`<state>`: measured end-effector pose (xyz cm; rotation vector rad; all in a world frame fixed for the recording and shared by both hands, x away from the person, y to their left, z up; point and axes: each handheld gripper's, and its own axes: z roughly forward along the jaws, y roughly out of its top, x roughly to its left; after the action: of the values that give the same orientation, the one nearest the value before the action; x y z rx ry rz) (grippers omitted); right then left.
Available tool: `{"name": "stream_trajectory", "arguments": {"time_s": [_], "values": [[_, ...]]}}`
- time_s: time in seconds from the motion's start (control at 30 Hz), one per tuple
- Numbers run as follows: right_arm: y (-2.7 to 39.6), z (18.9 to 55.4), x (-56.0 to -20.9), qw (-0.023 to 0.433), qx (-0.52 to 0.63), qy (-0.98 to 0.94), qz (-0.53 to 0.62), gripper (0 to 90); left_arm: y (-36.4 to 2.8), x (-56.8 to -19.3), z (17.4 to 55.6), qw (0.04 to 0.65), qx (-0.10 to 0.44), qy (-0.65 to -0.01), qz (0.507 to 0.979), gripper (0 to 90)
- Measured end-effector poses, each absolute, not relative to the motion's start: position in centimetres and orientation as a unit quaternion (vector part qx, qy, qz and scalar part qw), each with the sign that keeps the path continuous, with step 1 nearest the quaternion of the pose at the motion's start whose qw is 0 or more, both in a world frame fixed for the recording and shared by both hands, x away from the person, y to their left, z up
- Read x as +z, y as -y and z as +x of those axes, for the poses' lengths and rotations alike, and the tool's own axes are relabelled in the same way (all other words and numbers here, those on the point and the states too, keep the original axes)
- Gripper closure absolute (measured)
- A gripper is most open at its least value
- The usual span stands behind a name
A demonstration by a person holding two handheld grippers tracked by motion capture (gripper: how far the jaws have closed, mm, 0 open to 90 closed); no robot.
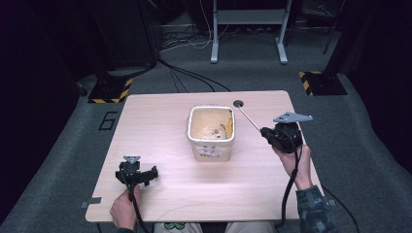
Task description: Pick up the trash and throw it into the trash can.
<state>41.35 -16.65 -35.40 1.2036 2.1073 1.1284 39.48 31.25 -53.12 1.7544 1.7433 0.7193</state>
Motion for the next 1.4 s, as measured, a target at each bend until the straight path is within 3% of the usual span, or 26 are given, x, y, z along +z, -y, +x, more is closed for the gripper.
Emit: {"name": "stream_trajectory", "arguments": {"time_s": [1.4], "values": [[11.6,44.3,-33.8,0.22,0.403,-0.798,0.39,85.7,-31.2,-53.1,39.5,0.279,0.268,-0.65,0.654,0.0]]}}
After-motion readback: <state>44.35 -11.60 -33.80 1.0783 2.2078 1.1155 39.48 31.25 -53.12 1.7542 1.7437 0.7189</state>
